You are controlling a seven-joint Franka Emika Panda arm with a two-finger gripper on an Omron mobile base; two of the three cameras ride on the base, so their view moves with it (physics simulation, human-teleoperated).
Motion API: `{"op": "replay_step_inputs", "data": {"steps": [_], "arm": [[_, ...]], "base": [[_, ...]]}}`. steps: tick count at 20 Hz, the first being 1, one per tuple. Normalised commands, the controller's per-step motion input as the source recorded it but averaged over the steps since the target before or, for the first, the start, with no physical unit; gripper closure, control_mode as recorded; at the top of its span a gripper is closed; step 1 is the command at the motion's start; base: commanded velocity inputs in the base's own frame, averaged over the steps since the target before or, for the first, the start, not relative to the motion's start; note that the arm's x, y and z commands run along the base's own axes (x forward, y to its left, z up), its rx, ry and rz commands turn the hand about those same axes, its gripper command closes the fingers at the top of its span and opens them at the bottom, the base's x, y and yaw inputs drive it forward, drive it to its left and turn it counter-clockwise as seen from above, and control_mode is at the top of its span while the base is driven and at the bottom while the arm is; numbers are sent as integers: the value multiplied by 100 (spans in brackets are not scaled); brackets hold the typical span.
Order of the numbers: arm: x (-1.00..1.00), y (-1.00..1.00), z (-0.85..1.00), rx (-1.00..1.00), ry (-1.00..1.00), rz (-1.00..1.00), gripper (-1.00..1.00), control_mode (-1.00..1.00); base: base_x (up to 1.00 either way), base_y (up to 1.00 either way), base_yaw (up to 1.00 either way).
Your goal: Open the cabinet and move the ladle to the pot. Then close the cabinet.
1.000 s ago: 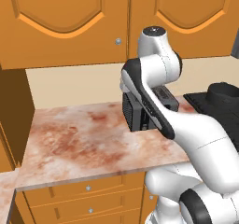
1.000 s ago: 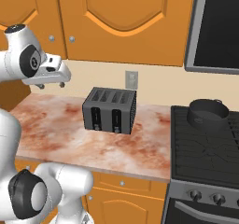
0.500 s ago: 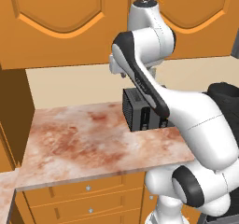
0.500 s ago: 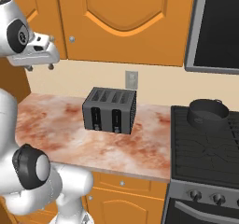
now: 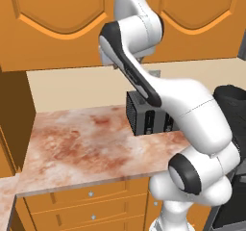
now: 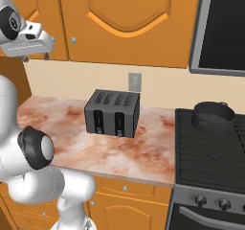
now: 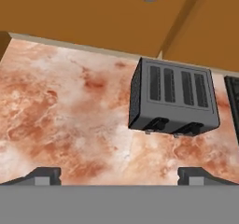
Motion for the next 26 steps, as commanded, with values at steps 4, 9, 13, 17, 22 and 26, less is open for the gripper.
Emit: {"op": "replay_step_inputs", "data": {"steps": [4,9,13,17,22,26], "arm": [[5,13,27,-10,-6,-8,-100,-100],[0,3,16,-9,-8,-8,-100,-100],[2,0,8,-7,-9,-6,-100,-100],[4,0,4,-8,-12,-3,-100,-100],[4,0,0,-10,-12,-2,-100,-100],[0,0,0,-11,-11,-1,-100,-100]], "base": [[0,0,0],[0,0,0],[0,0,0],[0,0,0],[0,0,0],[0,0,0]]}}
